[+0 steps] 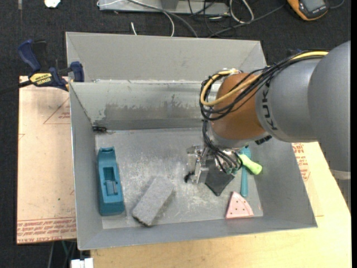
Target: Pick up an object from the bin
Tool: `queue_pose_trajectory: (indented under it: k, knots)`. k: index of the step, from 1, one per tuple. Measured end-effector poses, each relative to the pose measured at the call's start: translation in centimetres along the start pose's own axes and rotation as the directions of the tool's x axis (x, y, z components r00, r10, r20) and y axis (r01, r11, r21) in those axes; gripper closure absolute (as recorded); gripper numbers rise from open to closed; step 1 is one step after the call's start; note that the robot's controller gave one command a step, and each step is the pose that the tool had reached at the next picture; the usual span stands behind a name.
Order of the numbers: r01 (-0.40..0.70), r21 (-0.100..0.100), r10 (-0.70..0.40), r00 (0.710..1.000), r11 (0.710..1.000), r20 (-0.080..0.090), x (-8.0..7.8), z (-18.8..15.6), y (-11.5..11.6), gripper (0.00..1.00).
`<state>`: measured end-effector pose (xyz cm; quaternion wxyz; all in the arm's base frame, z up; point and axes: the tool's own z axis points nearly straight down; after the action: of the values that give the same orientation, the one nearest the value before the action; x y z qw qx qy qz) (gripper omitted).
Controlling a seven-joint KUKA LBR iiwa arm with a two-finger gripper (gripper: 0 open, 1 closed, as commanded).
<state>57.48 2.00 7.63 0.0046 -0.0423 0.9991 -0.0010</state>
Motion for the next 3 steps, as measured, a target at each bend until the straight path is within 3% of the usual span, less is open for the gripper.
queue_pose_trajectory:
  k: [1, 2, 3]
  knots:
    - [0.005, -0.001, -0.005, 1.000, 1.000, -0.003, 0.1, -0.8, -0.2, 1.00]
    - [0.034, -0.001, -0.034, 0.999, 0.999, 0.000, -1.1, -0.9, 4.8, 1.00]
    - [0.027, -0.002, -0.027, 1.000, 1.000, 0.001, -0.8, -2.2, 3.7, 1.00]
